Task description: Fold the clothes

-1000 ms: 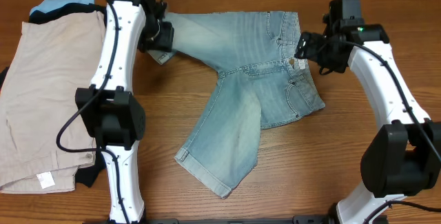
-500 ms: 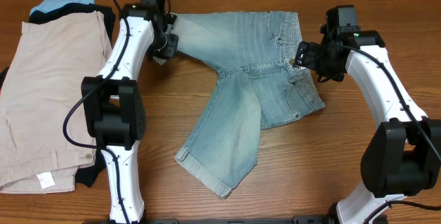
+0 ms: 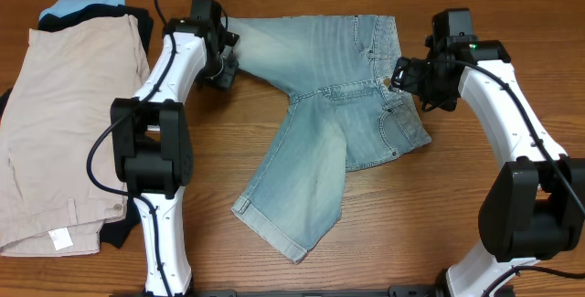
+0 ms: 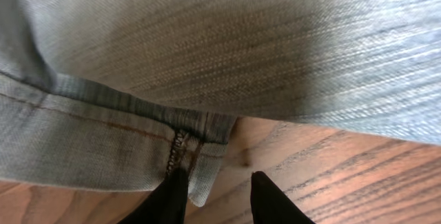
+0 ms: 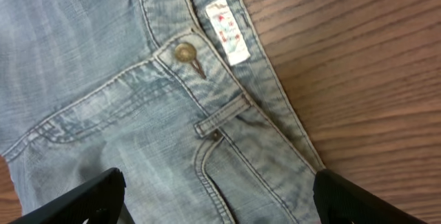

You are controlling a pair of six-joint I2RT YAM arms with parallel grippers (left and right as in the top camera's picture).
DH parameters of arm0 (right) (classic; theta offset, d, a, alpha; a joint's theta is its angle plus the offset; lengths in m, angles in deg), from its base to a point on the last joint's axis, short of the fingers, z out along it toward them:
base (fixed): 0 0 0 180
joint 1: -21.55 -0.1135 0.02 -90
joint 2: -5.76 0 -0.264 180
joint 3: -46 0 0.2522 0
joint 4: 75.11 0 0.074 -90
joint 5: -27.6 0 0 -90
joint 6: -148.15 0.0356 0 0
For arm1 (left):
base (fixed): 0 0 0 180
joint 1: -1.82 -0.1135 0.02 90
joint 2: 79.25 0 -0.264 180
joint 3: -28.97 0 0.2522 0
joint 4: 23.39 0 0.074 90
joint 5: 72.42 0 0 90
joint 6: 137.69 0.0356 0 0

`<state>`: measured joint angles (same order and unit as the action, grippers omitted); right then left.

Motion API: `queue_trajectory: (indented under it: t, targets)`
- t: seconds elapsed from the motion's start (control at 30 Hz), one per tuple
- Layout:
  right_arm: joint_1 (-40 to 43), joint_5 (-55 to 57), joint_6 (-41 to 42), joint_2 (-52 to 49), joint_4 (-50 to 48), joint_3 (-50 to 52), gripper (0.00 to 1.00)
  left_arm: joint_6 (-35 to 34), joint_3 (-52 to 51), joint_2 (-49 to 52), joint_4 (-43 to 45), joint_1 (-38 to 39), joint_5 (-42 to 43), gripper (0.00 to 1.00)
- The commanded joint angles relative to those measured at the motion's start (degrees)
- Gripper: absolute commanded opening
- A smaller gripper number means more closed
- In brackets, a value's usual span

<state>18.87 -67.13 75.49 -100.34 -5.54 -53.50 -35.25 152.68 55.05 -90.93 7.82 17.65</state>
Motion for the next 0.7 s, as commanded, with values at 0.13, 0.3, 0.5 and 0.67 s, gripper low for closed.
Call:
queue_trajectory:
  t: [0.13, 0.3, 0.5, 0.67]
  targets:
    - [0.0, -0.5, 0.3, 1.7, 0.5, 0.2, 0.91, 0.9, -1.9, -0.3, 1.1, 0.3, -0.7, 0.22]
    - [0.0, -0.5, 0.2, 1.7, 0.7, 0.2, 0.91, 0.2, -1.9, -0.3, -1.7, 0.3, -3.5, 0.1]
    - [0.0, -0.5, 0.2, 1.7, 1.4, 0.2, 0.91, -5.0, -1.9, -0.3, -4.7, 0.3, -11.5, 0.04]
    - [0.0, -0.5, 0.2, 1.7, 1.4, 0.2, 0.92, -5.2, -0.3, -0.3, -5.0, 0.5, -5.3, 0.12]
